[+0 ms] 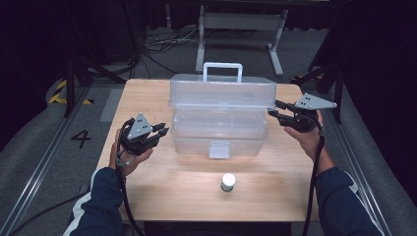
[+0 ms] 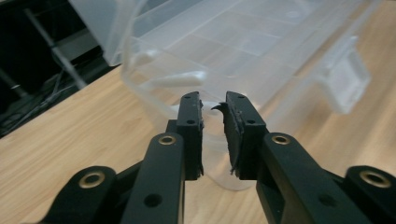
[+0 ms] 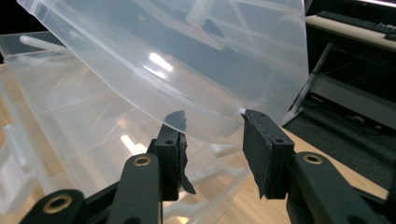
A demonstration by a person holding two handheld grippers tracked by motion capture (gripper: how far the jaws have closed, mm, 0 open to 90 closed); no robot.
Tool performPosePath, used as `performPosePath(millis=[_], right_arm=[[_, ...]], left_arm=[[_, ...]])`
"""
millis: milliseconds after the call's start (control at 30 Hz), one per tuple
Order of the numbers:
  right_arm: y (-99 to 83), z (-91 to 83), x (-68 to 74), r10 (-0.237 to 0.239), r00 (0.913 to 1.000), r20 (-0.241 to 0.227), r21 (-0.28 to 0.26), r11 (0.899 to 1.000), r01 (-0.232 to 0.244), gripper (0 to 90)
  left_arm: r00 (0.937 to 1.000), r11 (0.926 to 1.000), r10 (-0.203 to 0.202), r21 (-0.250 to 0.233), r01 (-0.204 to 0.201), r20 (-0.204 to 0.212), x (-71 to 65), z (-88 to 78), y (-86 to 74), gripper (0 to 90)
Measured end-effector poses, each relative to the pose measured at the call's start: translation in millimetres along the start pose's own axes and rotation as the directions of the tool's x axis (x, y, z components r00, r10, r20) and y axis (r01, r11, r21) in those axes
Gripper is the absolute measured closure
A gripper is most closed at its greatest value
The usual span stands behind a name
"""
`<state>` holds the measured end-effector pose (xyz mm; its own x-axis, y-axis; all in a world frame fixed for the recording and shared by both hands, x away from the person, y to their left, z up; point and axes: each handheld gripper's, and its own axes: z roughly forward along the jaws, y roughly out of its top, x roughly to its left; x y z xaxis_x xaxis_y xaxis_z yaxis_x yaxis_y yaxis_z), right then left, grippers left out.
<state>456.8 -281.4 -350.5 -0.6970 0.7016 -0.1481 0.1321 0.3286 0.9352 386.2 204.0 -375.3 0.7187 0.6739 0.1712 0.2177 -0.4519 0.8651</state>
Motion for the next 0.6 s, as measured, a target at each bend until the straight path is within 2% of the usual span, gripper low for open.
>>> performPosePath(millis=[33,167,300,400,433,533,600], right_arm=[[0.6,0.2,-0.4,0.001,1.0,0.002,-0.002,1.0,-0.001,62.1],[3.0,2.5,-1.4,0.009,0.9995,0.031,-0.023,1.0,-0.008,64.2],[4.5,4.6,-2.4,0.018,0.9981,0.059,-0.036,0.999,-0.016,66.2],[5.8,6.0,-2.1,0.019,0.9969,0.077,-0.044,0.999,-0.015,67.0],[7.1,6.3,-1.4,0.013,0.9952,0.097,-0.054,0.999,-0.007,68.1],[8.1,7.2,-0.8,0.011,0.9943,0.106,-0.062,0.998,-0.004,68.8],[10.0,7.5,-0.1,0.003,0.9929,0.119,-0.063,0.998,0.005,69.7]], left_arm=[[1.0,1.0,0.0,0.0,0.0,0.0,0.0,0.0,0.0,74.0],[0.9986,0.999,0.03,0.032,-0.032,0.043,-9.3,8.2,-4.6,68.6],[0.9975,0.9986,0.026,0.044,-0.029,0.065,-13.1,13.8,-5.8,61.8],[0.9957,0.9971,0.039,0.062,-0.044,0.084,-17.7,20.5,-7.5,61.2],[0.9947,0.996,0.044,0.073,-0.051,0.093,-19.8,24.7,-9.0,60.4],[0.9959,0.9926,0.061,0.101,-0.067,0.068,-22.5,31.4,-10.6,59.4],[0.9971,0.9951,0.041,0.088,-0.047,0.063,-21.0,31.5,-10.3,59.6]])
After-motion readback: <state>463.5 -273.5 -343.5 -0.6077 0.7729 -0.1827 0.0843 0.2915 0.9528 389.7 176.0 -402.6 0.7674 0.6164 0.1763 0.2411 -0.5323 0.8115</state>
